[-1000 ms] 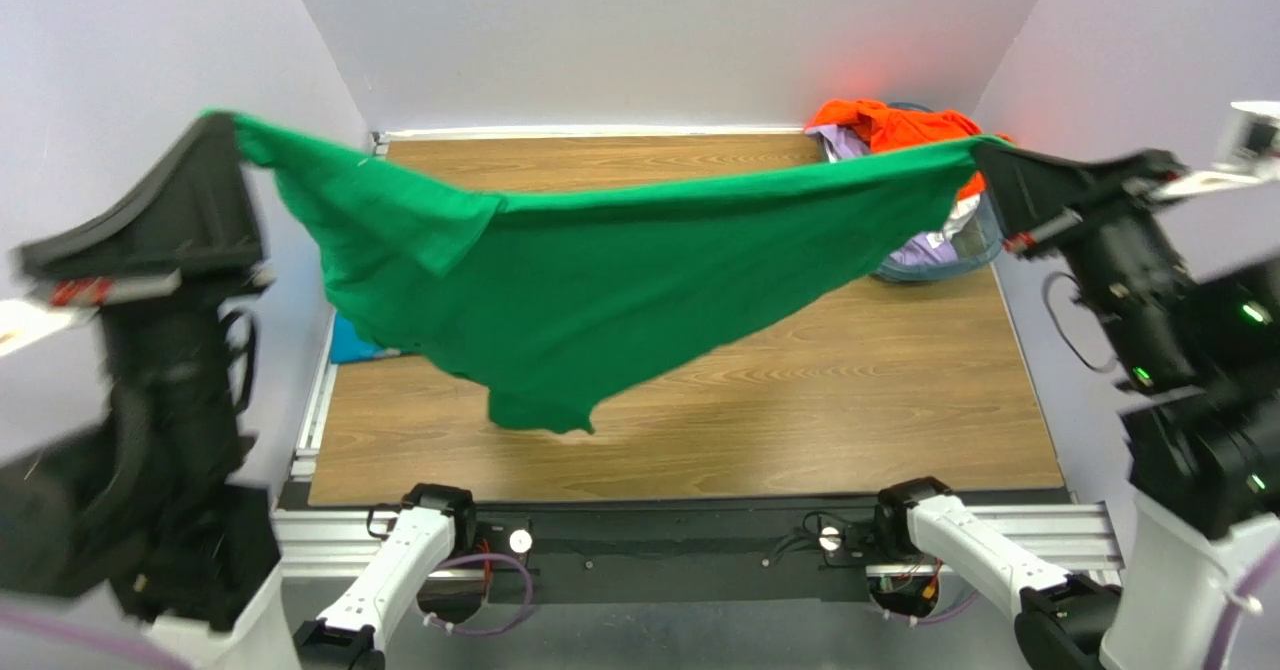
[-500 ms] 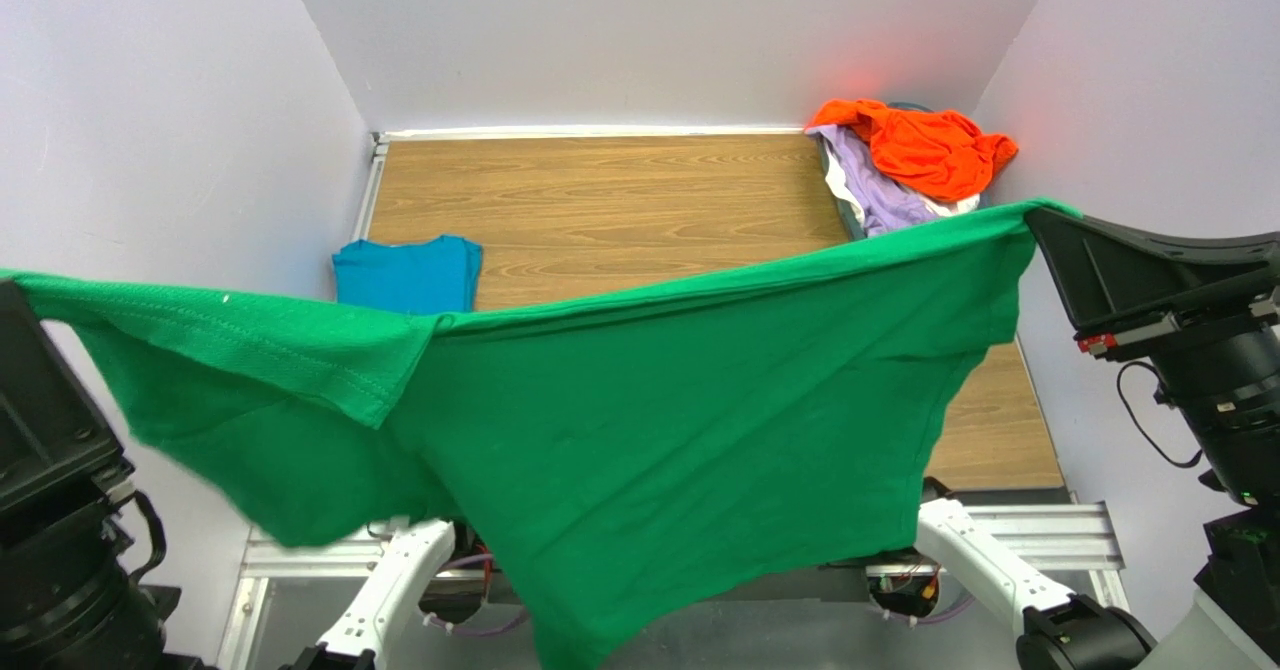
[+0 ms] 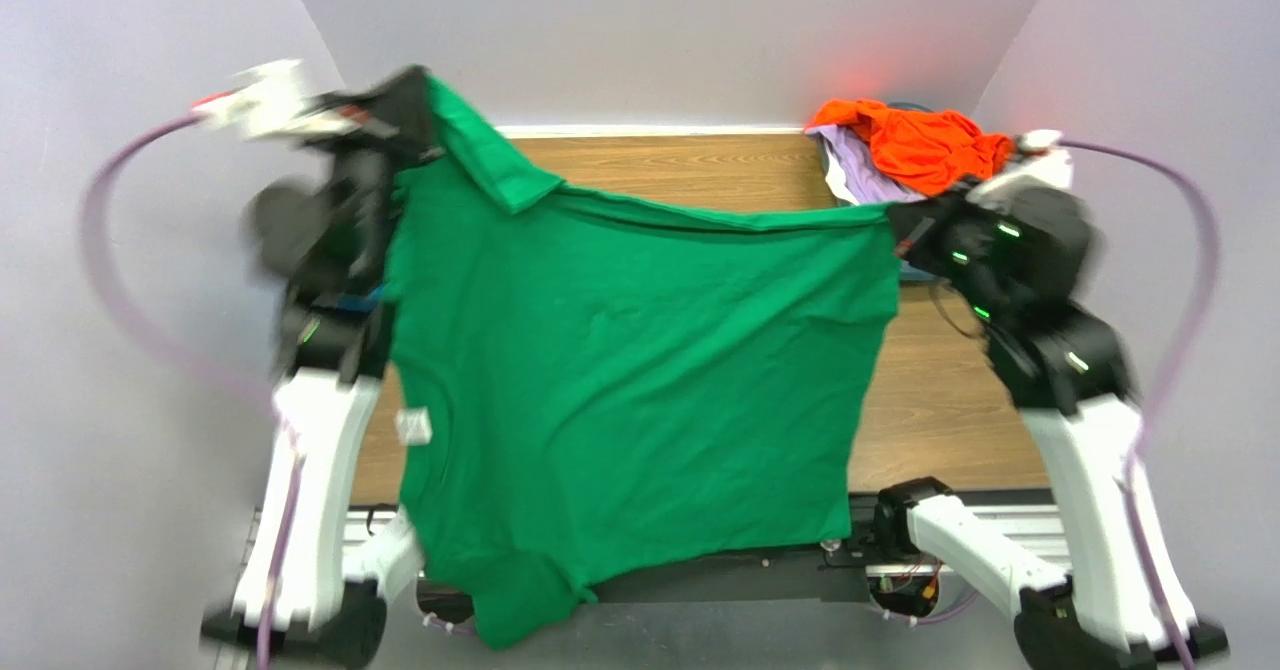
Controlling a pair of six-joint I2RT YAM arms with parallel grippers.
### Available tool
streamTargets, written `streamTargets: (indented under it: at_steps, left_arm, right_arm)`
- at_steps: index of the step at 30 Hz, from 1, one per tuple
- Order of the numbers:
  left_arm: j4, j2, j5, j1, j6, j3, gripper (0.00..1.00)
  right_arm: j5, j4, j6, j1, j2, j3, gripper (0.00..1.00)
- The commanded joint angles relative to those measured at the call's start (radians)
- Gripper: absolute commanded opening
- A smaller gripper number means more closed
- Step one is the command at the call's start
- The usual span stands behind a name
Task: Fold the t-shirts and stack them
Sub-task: Flatten the tshirt out
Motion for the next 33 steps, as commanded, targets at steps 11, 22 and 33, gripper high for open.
streamTargets:
  at_steps: [11, 22, 33]
  left_arm:
    - [0.148, 0.967, 0.282, 0.001, 0.119, 0.057, 0.0]
    - [0.1, 1.101, 0.28, 0.001, 0.141, 0.157, 0.0]
    - [0.025, 1.175, 0.202, 0.001, 0.153, 0.318, 0.0]
  right_arm:
    - [0.1, 0.324, -0.026, -0.086, 0.765, -0.199, 0.01]
    - [0.051, 0.356, -0.058, -0.117, 0.952, -0.084, 0.01]
    - [0.04, 0.355, -0.092, -0.133, 0.987, -0.009, 0.01]
